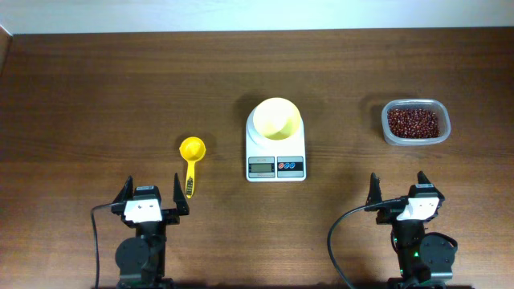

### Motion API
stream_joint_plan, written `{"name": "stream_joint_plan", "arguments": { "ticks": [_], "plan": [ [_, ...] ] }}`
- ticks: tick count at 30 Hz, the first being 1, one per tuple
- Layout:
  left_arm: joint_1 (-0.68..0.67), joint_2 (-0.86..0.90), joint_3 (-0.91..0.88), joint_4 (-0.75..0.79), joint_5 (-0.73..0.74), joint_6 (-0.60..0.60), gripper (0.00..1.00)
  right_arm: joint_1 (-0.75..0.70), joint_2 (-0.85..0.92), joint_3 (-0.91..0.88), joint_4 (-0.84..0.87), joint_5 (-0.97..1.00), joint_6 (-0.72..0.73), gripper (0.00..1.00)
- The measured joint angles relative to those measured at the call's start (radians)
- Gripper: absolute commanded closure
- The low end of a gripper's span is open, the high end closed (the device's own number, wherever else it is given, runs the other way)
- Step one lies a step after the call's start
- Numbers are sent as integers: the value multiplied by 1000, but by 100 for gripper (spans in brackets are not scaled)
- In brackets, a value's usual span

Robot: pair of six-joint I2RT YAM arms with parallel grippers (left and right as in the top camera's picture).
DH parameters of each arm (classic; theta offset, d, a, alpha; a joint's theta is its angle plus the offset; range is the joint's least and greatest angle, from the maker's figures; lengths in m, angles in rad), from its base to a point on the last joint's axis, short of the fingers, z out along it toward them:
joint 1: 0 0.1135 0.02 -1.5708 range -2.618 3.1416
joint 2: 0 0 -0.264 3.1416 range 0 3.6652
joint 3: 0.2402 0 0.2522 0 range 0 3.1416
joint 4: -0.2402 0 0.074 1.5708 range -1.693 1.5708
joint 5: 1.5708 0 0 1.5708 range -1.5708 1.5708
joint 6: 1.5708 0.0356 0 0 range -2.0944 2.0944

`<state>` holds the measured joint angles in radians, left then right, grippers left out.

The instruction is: Scoop item into bowl and weigh 50g on scale

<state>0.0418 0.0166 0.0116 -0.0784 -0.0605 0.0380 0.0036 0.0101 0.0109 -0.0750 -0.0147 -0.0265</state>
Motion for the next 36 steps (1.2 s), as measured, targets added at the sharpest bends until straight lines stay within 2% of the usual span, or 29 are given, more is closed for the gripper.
{"name": "stream_joint_plan", "arguments": {
  "ticks": [7,36],
  "plan": [
    [-40,0,0,3,88,-33,1,0,0,0,0,0,0,1],
    [-40,0,0,4,91,-35,1,0,0,0,0,0,0,1]
  ]
}}
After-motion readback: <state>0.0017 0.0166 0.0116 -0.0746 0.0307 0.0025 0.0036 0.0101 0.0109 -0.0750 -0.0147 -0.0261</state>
